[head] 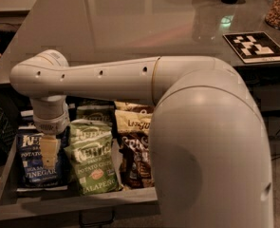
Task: Pick blue chip bag from top drawer and place on counter
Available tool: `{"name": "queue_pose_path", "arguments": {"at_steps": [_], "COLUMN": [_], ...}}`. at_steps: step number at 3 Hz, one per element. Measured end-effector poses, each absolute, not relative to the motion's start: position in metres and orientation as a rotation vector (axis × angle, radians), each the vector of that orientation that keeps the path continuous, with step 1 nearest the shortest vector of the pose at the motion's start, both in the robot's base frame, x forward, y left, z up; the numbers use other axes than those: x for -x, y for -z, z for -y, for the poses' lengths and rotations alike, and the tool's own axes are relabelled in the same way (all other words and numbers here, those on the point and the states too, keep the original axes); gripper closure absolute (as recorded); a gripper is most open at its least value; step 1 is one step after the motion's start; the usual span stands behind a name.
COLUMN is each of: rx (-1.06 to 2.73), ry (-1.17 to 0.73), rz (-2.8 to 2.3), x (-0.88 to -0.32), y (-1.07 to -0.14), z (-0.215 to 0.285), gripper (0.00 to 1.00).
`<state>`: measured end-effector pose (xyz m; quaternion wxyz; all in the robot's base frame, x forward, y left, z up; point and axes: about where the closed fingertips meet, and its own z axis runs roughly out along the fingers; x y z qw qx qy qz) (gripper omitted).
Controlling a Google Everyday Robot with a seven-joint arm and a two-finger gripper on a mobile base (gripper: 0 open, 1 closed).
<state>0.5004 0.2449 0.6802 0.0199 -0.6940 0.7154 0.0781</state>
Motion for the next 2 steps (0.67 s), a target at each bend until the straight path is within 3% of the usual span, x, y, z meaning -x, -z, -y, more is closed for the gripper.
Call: {"name": "queue_pose_path", "arguments": {"at_steps": [2], "rx": [2.161], "ry": [-0.261], "rz": [-2.260], "x": [-0.4961], "y": [-0.6729], "z": [-0.2453], "gripper": [0.52]}}
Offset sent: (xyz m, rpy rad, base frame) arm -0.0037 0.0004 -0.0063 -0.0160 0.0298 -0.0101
